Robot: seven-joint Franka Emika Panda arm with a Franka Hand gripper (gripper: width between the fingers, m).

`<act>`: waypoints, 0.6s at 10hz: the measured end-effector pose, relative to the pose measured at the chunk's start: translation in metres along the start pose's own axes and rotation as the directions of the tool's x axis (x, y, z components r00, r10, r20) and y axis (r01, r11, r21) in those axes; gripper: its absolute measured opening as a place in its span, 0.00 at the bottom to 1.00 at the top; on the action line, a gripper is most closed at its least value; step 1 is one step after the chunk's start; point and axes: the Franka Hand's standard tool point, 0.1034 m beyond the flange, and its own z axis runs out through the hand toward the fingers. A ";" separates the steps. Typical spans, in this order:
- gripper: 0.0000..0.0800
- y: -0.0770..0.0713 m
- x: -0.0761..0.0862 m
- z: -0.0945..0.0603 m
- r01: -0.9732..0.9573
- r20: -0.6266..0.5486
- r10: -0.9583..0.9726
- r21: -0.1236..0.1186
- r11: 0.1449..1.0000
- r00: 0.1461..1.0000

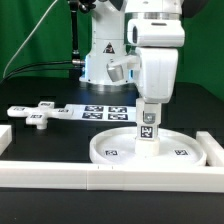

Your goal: Assemble round table

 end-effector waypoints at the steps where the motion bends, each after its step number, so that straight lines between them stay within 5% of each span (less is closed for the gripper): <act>1: 0.51 0.000 0.000 0.000 -0.044 0.000 0.044 0.000 0.999 0.999; 3: 0.51 -0.005 0.000 0.000 -0.239 -0.015 0.239 -0.024 0.971 0.971; 6: 0.51 -0.009 -0.001 0.000 -0.511 -0.026 0.510 -0.019 0.859 0.860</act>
Offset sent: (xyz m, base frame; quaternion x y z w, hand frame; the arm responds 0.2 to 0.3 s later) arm -0.0222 -0.0043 -0.0020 -0.0088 0.0169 0.2995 0.9539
